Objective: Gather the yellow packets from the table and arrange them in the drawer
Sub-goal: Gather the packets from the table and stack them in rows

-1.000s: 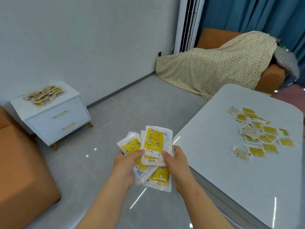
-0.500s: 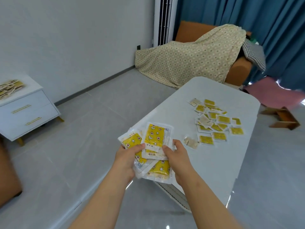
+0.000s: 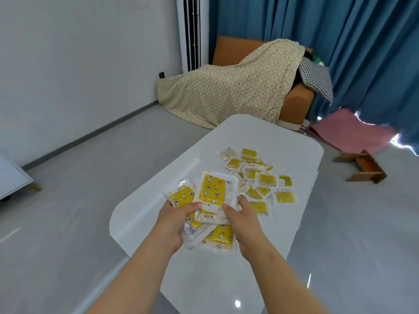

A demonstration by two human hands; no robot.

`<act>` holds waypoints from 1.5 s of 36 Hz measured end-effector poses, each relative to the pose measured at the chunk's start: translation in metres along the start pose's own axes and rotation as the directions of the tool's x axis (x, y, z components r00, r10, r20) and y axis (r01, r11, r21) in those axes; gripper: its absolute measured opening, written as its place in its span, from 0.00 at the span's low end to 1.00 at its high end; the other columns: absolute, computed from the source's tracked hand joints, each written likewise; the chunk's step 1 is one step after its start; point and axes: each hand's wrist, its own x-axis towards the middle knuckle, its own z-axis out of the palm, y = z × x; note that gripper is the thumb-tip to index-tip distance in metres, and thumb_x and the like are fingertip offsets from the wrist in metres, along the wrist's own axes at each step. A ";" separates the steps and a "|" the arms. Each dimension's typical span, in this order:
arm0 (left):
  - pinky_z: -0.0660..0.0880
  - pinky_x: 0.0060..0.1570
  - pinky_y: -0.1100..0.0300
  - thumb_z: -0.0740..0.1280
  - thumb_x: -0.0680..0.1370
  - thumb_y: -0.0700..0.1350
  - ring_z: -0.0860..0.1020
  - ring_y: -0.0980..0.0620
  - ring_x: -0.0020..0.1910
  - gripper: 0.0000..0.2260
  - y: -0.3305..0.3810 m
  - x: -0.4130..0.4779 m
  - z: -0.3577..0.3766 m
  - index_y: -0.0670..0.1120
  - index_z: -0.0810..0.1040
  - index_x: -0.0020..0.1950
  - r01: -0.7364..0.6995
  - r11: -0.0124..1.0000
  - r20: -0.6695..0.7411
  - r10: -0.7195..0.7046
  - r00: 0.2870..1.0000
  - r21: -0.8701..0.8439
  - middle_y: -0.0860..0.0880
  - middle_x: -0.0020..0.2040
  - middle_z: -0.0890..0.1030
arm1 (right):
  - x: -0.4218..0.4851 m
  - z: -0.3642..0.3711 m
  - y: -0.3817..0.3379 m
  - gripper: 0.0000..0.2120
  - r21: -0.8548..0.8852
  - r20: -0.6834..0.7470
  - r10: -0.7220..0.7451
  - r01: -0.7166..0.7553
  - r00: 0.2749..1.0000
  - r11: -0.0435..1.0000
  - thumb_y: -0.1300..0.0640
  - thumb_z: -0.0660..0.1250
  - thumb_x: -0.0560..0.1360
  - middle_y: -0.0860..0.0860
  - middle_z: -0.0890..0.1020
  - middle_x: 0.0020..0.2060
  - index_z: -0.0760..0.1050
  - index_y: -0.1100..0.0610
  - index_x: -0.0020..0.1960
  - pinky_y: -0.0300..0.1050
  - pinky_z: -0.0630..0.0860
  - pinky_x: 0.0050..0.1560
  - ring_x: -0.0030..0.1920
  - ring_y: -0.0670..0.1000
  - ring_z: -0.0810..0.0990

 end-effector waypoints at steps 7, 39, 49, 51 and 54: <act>0.79 0.43 0.44 0.69 0.71 0.30 0.81 0.40 0.44 0.16 -0.049 0.032 0.152 0.40 0.76 0.58 0.063 0.996 0.002 -0.063 0.998 -0.063 0.37 0.51 0.82 | 0.074 -0.149 -0.032 0.18 -0.004 0.060 0.009 -0.009 0.998 1.000 0.60 0.61 0.79 0.55 0.77 0.60 0.67 0.56 0.68 0.44 0.80 0.42 0.50 0.51 0.81; 0.79 0.45 0.44 0.69 0.70 0.28 0.81 0.39 0.48 0.21 -0.145 0.245 0.542 0.37 0.72 0.62 0.069 0.939 -0.251 -0.160 0.955 -0.337 0.37 0.52 0.82 | 0.395 -0.457 -0.133 0.14 -0.116 0.242 0.203 -0.179 0.949 0.977 0.61 0.64 0.77 0.53 0.80 0.50 0.69 0.51 0.61 0.50 0.80 0.45 0.49 0.55 0.81; 0.80 0.38 0.45 0.66 0.70 0.33 0.82 0.37 0.48 0.20 -0.245 0.242 0.581 0.39 0.75 0.63 0.029 0.799 -0.204 -0.188 0.961 -0.601 0.36 0.53 0.82 | 0.431 -0.516 -0.077 0.09 -0.253 0.437 0.293 -0.196 0.850 0.947 0.61 0.63 0.78 0.49 0.80 0.43 0.70 0.47 0.51 0.43 0.79 0.37 0.42 0.49 0.81; 0.80 0.39 0.44 0.66 0.70 0.33 0.82 0.37 0.49 0.22 -0.259 0.241 0.579 0.40 0.74 0.64 0.013 0.787 -0.206 -0.177 0.962 -0.616 0.36 0.54 0.81 | 0.433 -0.518 -0.061 0.08 -0.272 0.443 0.316 -0.210 0.839 0.939 0.61 0.64 0.78 0.49 0.81 0.44 0.71 0.48 0.52 0.42 0.79 0.35 0.42 0.49 0.82; 0.80 0.35 0.45 0.65 0.71 0.32 0.83 0.37 0.45 0.20 -0.281 0.244 0.570 0.40 0.74 0.63 -0.010 0.767 -0.213 -0.166 0.963 -0.641 0.36 0.52 0.82 | 0.435 -0.516 -0.037 0.09 -0.289 0.458 0.344 -0.229 0.820 0.930 0.60 0.64 0.78 0.50 0.81 0.44 0.72 0.49 0.54 0.42 0.79 0.33 0.41 0.49 0.83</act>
